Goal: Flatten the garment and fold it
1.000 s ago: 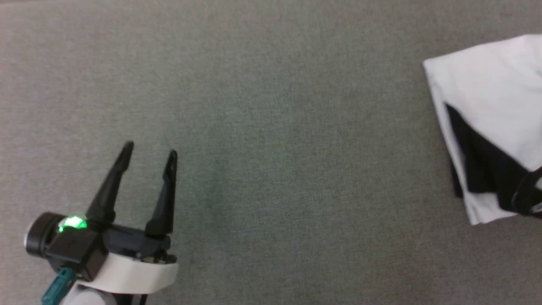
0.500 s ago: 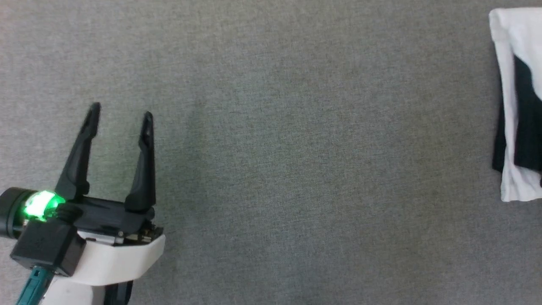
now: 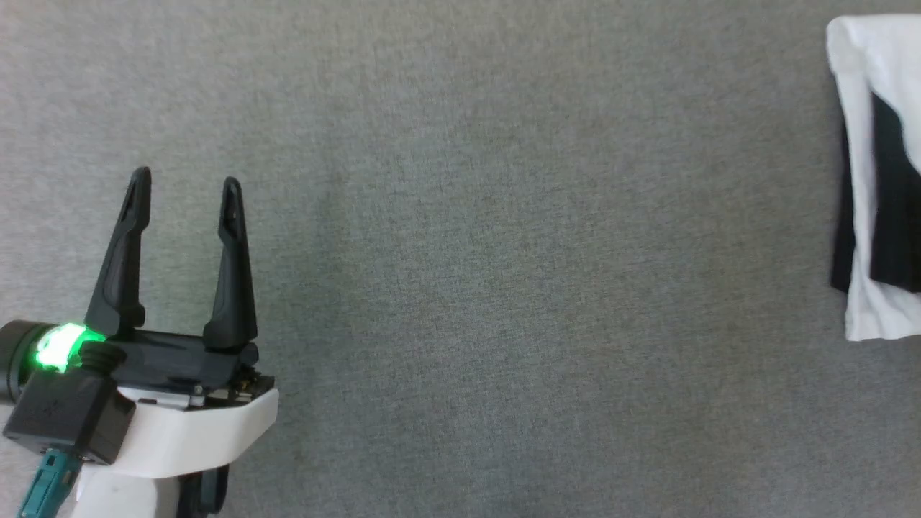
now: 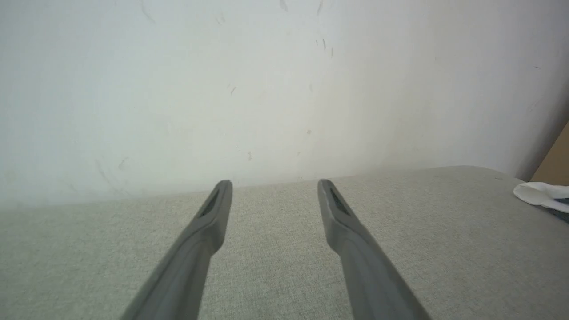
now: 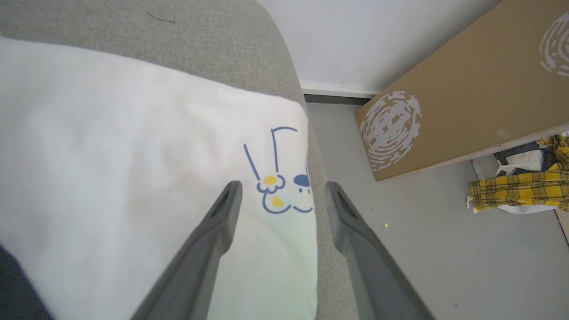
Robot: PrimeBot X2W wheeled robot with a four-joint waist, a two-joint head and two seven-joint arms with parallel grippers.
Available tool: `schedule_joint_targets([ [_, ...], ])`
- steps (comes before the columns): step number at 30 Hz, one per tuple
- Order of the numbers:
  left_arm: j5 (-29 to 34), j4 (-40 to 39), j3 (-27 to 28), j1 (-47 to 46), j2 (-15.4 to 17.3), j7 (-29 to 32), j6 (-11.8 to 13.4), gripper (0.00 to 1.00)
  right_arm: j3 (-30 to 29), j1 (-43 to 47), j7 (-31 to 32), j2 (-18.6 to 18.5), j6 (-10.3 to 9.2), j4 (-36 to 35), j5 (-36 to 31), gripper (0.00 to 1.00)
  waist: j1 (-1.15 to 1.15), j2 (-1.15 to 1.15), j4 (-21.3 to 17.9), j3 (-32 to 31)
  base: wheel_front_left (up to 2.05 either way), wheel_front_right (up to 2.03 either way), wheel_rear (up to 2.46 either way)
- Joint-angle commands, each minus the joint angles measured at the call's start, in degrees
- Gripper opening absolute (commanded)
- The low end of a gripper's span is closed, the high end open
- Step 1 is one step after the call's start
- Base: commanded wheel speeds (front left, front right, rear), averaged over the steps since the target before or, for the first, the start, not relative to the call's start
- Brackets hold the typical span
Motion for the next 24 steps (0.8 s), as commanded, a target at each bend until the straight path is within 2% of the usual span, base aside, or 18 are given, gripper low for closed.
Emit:
schedule_joint_targets([
  [1, 0.2, -0.1, 0.3, -0.4, -0.4, -0.3, -0.2, 1.0, -0.4, 0.3, -0.6, 0.2, -0.11, -0.4, 0.4, 1.0, 0.0, 0.0, 0.4, -2.4, 0.0, 0.0, 0.0],
  [4, 0.5, 0.2, 0.6, 0.5, -1.8, -0.3, -0.7, 1.0, -0.9, 1.9, -2.3, 1.1, -0.11, -2.3, 1.5, 1.0, 0.0, 0.0, 1.1, -5.9, 0.0, 0.0, 0.0],
  [9, 1.1, 1.5, 1.5, 4.0, -4.7, -0.3, -1.7, 1.0, -0.9, 7.9, -6.8, 6.5, -0.11, -11.5, 6.6, 1.0, 0.0, 0.0, 2.6, -13.1, 0.0, 0.0, 0.0],
  [10, 1.1, 1.5, 1.5, 4.0, -4.7, -0.3, -1.7, 1.0, -0.9, 7.9, -6.8, 6.5, -0.11, -11.5, 6.6, 1.0, 0.0, 0.0, 2.6, -13.1, 0.0, 0.0, 0.0],
  [14, 1.8, 2.4, 1.9, 6.7, -6.0, -0.3, -2.4, 1.0, -0.3, 13.1, -10.4, 11.2, -0.11, -18.8, 8.3, 1.0, 0.0, 0.0, 3.5, -16.8, 0.0, 0.0, 0.0],
  [19, 2.9, 3.5, 2.0, 9.4, -7.6, -0.3, -3.5, 1.0, 2.8, 19.7, -16.2, 15.9, -0.11, -25.3, 8.9, 1.0, 0.0, 0.0, 4.5, -20.5, 0.0, 0.0, 0.0],
  [24, 4.0, 6.8, 0.4, 11.6, -8.6, -0.3, -5.1, 1.0, 5.8, 26.8, -23.6, 18.7, -0.11, -26.5, 6.9, 1.0, 0.0, 0.0, 5.1, -23.9, 0.0, 0.0, 0.0],
])
